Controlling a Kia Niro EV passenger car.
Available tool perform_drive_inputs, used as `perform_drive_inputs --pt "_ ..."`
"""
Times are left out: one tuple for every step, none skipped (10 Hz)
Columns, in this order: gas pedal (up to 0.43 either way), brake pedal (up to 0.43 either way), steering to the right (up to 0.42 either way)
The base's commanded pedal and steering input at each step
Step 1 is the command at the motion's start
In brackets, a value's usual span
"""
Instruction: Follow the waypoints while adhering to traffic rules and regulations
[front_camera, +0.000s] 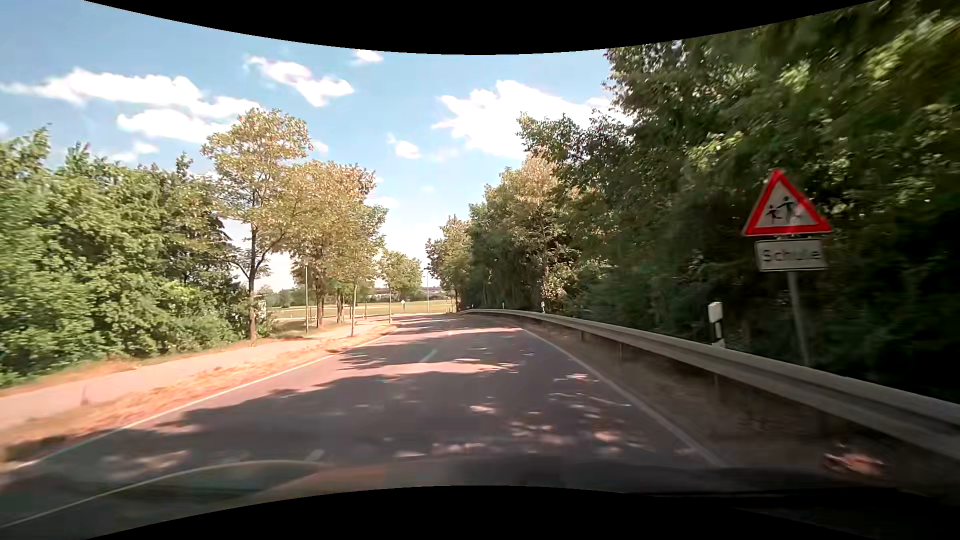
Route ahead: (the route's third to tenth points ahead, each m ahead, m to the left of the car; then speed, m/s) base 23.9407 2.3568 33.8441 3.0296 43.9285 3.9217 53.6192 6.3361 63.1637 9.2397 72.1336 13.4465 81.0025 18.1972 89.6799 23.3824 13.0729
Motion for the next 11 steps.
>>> perform_drive_inputs --pt "0.118 0.000 -0.017" --pt "0.118 0.000 -0.016" --pt "0.118 0.000 -0.015" --pt "0.130 0.000 -0.015" --pt "0.138 0.000 -0.014" --pt "0.138 0.000 -0.014" --pt "0.150 0.000 -0.014" --pt "0.150 0.000 -0.014" --pt "0.150 0.000 -0.015" --pt "0.150 0.000 -0.017" --pt "0.150 0.000 -0.019"
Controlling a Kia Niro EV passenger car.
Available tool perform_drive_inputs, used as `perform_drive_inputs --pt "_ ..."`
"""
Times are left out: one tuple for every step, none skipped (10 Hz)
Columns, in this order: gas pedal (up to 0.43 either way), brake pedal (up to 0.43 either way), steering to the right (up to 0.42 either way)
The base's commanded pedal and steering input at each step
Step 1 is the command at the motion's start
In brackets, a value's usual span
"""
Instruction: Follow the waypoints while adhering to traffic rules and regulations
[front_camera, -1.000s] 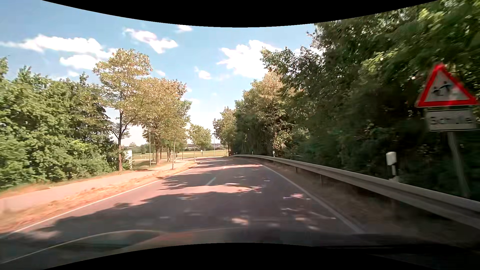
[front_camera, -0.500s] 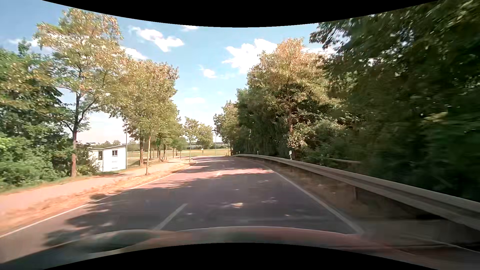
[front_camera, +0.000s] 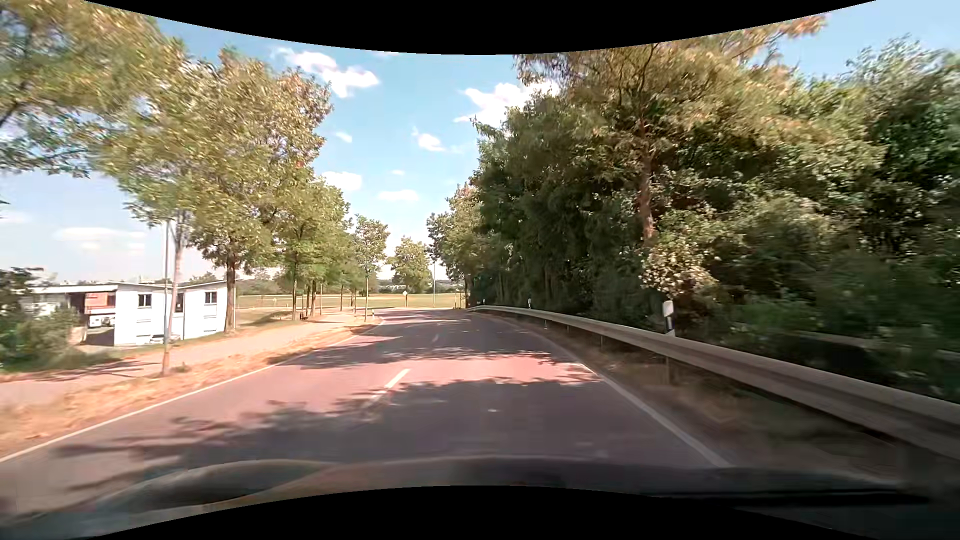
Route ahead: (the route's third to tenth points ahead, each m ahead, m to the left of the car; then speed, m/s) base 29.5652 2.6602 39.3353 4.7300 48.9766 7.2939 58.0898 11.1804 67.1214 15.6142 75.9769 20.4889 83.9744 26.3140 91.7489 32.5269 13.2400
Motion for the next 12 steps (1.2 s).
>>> perform_drive_inputs --pt "0.150 0.000 -0.019" --pt "0.150 0.000 -0.020" --pt "0.150 0.000 -0.021" --pt "0.150 0.000 -0.022" --pt "0.150 0.000 -0.023" --pt "0.150 0.000 -0.024" --pt "0.150 0.000 -0.024" --pt "0.150 0.000 -0.026" --pt "0.150 0.000 -0.027" --pt "0.150 0.000 -0.029" --pt "0.138 0.000 -0.030" --pt "0.138 0.000 -0.031"
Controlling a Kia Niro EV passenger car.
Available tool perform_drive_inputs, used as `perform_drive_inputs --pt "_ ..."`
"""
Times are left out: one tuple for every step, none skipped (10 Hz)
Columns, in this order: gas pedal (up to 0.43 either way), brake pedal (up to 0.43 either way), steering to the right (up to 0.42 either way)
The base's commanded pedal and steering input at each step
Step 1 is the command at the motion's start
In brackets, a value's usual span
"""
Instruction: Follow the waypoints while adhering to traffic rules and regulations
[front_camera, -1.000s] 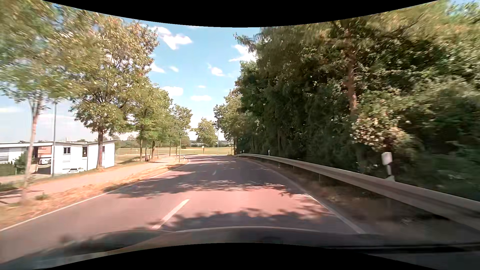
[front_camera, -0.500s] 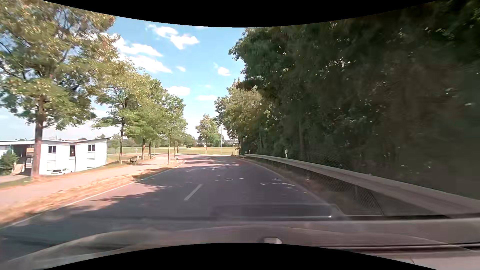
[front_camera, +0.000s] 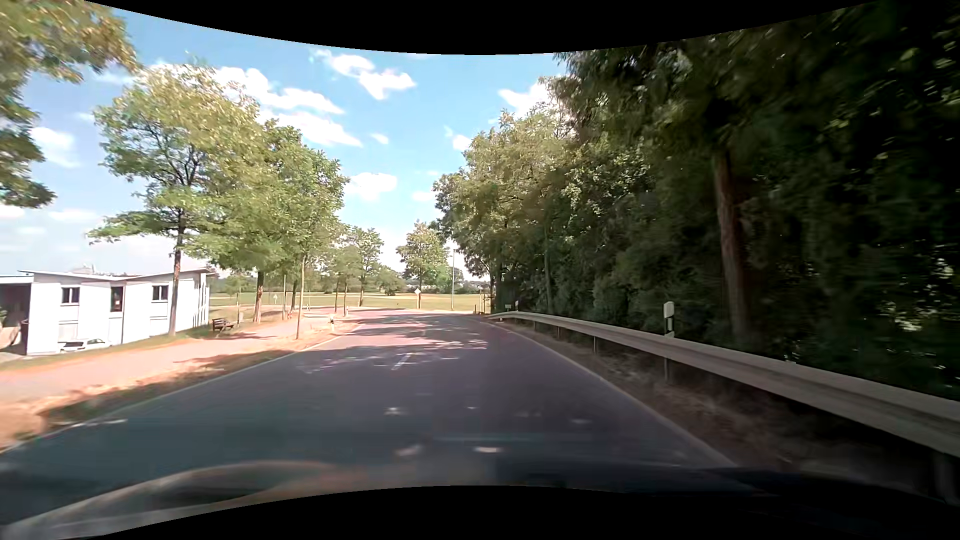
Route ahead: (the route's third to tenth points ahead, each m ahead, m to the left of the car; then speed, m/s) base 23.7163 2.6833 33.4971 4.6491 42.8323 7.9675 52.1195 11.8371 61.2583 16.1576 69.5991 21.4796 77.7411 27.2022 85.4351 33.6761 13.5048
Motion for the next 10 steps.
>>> perform_drive_inputs --pt "0.138 0.000 -0.032" --pt "0.138 0.000 -0.033" --pt "0.138 0.000 -0.034" --pt "0.138 0.000 -0.036" --pt "0.138 0.000 -0.038" --pt "0.138 0.000 -0.039" --pt "0.138 0.000 -0.040" --pt "0.138 0.000 -0.040" --pt "0.138 0.000 -0.040" --pt "0.138 0.000 -0.040"
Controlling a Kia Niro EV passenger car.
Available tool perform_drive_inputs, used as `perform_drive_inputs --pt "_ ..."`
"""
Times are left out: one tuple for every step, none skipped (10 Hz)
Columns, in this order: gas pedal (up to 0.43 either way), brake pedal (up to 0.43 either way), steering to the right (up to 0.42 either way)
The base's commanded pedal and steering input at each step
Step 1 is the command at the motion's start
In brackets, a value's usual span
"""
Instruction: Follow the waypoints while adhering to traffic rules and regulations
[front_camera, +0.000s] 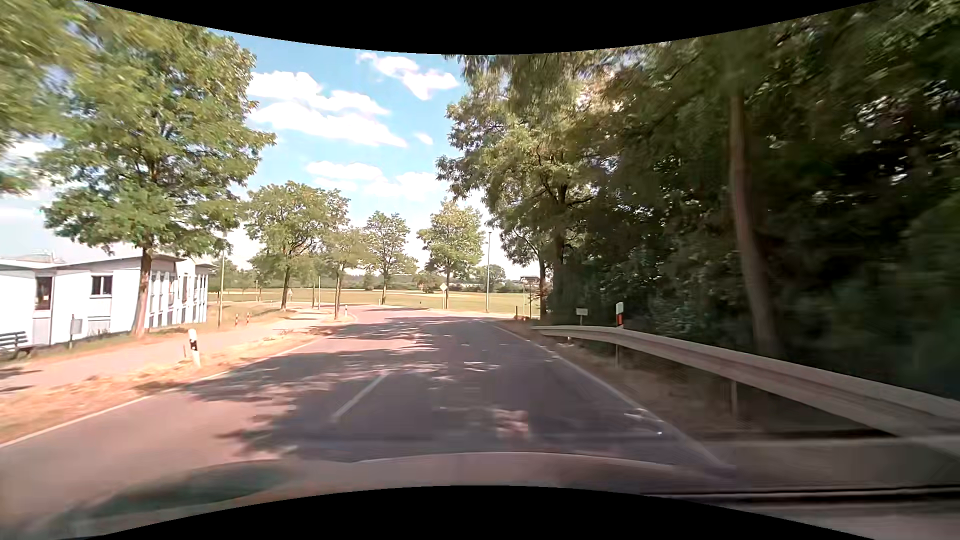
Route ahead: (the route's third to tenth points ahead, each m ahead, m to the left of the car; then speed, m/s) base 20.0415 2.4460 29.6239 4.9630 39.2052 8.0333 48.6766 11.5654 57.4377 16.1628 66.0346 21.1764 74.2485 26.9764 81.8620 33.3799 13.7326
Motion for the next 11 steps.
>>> perform_drive_inputs --pt "0.138 0.000 -0.040" --pt "0.138 0.000 -0.040" --pt "0.138 0.000 -0.041" --pt "0.138 0.000 -0.041" --pt "0.138 0.000 -0.041" --pt "0.138 0.000 -0.041" --pt "0.138 0.000 -0.041" --pt "0.138 0.000 -0.041" --pt "0.138 0.000 -0.041" --pt "0.138 0.000 -0.042" --pt "0.138 0.000 -0.042"
